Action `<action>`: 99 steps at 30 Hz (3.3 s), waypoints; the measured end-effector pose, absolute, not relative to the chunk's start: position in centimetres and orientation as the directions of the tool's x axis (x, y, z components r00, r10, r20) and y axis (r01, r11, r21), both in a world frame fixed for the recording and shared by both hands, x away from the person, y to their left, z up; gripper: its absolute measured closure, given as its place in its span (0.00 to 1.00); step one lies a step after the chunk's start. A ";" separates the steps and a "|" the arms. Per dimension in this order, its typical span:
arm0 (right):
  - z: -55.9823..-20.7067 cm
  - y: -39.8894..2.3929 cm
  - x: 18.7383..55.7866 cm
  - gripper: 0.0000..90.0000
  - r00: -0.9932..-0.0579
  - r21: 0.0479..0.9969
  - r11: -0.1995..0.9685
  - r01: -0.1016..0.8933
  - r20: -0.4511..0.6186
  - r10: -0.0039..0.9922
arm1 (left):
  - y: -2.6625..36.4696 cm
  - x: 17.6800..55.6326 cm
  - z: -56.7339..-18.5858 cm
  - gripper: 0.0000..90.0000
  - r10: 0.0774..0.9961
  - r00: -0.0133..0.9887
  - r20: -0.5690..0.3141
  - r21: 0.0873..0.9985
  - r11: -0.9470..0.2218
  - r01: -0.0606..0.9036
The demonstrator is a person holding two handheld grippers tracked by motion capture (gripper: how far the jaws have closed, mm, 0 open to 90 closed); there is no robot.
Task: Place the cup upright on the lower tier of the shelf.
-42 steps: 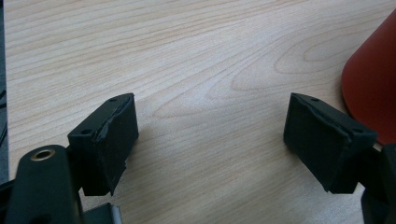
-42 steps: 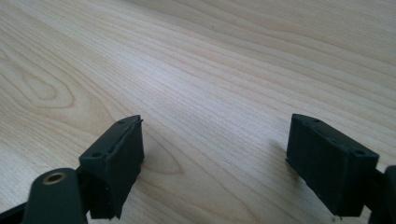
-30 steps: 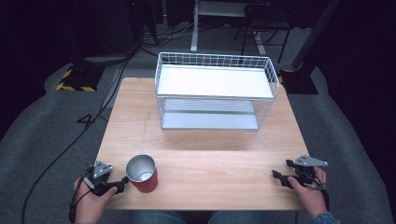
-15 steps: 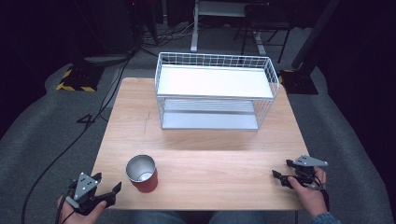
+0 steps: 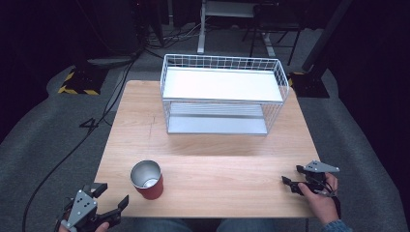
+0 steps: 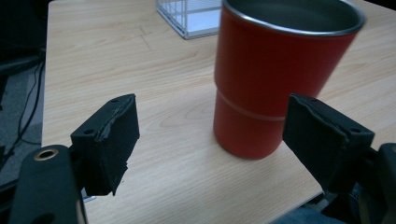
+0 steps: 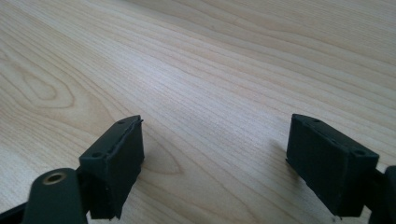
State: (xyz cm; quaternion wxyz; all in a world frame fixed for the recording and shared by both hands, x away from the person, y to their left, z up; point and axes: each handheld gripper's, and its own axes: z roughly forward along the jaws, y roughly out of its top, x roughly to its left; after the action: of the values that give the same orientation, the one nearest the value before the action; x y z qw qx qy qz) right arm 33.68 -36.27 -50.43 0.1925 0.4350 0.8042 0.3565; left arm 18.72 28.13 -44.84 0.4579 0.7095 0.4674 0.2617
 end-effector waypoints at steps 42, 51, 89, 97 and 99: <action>-50.5 -36.2 33.7 0.20 -0.550 0.740 0.370 0.562 0.001 0.835 | 22.0 22.1 -50.2 0.17 0.895 0.424 -0.142 0.893 -0.069 0.445; -50.5 -36.2 33.7 0.18 -0.548 0.738 0.369 0.565 0.001 0.836 | 20.7 23.6 -50.3 0.15 0.913 0.387 -0.129 0.879 -0.076 0.472; -50.5 -36.2 33.7 0.18 -0.548 0.738 0.369 0.565 0.002 0.836 | 19.2 24.9 -51.4 0.19 0.916 0.389 -0.096 0.915 -0.073 0.396; -50.5 -36.2 33.7 0.18 -0.548 0.738 0.369 0.565 0.002 0.836 | 18.9 24.6 -50.0 0.19 0.907 0.416 -0.072 0.927 -0.093 0.363; -50.5 -36.2 33.7 0.18 -0.548 0.738 0.369 0.565 0.002 0.836 | 18.5 24.6 -49.2 0.19 0.900 0.432 -0.060 0.932 -0.105 0.347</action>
State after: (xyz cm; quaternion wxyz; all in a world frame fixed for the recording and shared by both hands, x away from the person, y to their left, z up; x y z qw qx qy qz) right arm 33.72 -36.25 -50.45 0.1907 0.4352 0.8051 0.3551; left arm 24.60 18.54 -49.16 0.4924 0.6880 0.4531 0.2809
